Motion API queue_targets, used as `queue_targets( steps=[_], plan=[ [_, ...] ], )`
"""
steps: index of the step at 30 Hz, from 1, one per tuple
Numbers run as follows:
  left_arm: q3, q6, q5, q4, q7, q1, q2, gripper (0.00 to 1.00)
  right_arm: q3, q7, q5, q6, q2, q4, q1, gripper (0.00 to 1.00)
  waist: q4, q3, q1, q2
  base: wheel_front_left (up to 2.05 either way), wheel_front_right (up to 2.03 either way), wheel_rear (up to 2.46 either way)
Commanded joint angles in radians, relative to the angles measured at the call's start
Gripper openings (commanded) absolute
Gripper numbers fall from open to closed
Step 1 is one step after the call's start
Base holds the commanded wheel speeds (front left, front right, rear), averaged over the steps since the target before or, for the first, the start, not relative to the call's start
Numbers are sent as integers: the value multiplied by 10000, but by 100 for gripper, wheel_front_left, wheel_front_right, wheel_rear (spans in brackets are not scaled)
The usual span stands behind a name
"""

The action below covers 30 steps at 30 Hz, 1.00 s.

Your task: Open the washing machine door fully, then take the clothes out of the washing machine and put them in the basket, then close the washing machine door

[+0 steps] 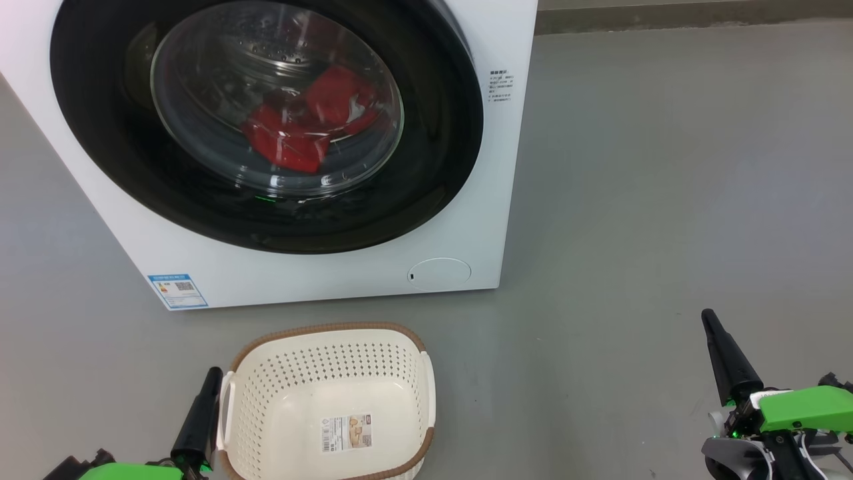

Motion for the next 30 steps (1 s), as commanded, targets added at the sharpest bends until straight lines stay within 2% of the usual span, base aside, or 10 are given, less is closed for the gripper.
queue_targets(
  steps=[1,30],
  plan=[
    [340,-73,-73,-211,57,-416,179,0,174,55,2,-6,-79,-257,-416,0,0,0,0,0,0,0,0],
    [340,-73,-73,-211,57,-416,179,0,174,55,2,-6,-79,-257,-416,0,0,0,0,0,0,0,0]
  ],
)
